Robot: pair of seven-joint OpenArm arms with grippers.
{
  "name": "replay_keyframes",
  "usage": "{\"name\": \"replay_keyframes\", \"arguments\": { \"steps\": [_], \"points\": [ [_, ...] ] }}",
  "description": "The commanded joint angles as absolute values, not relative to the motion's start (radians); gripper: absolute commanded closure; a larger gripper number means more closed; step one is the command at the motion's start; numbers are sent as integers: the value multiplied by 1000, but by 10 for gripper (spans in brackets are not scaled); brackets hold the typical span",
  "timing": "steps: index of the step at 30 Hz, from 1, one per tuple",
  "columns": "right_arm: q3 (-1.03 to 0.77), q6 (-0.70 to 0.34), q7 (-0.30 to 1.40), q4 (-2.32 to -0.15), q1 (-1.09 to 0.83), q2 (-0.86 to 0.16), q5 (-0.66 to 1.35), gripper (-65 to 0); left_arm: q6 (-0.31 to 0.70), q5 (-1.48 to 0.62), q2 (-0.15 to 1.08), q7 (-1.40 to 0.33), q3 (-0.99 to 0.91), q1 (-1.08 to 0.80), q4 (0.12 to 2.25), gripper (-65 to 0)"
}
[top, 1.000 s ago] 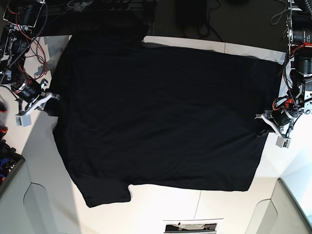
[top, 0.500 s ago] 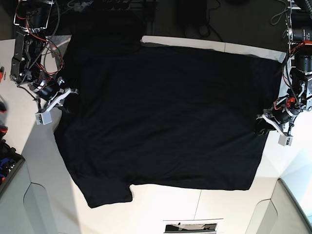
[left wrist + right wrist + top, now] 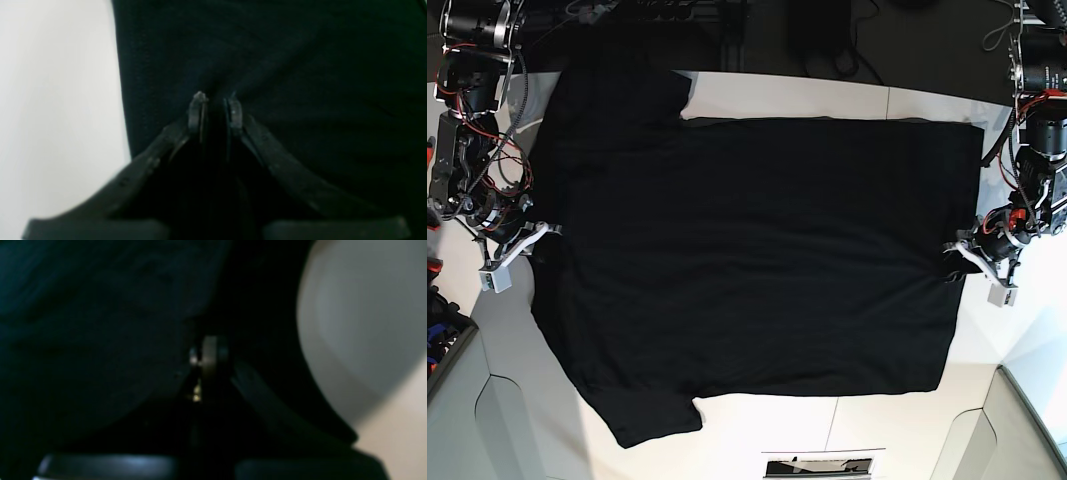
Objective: Layout the t-shirt on the table in an organized manner, then fold the t-shirt properly
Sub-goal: 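Regrasp the shirt side with the left gripper and pull it taut, then release the shirt and move both grippers to the shirt's shoulder edge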
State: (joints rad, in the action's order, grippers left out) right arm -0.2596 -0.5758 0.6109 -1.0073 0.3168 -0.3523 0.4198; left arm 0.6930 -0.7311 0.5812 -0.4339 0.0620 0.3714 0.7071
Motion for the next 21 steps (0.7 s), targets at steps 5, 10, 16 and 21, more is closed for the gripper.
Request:
{"name": "replay_keyframes", "arguments": {
  "steps": [5,10,16,21],
  "points": [
    [-261,-553,628,-1011,349,-371,375,0,698,-662,573,-419,58,426,717,-126],
    [-262,-554,630,-1042,345,-372,443,0,698,-686,593,-455,57,455,757,-248],
    [-295,-553,656,-1282,256,-369,505,0,698,-815,692,-559,57,437,956,-304],
    [-364,-553,831,-1502,192,-370,610,-47,698,-1006,779,-714,56,402,1044,-304]
  ]
}}
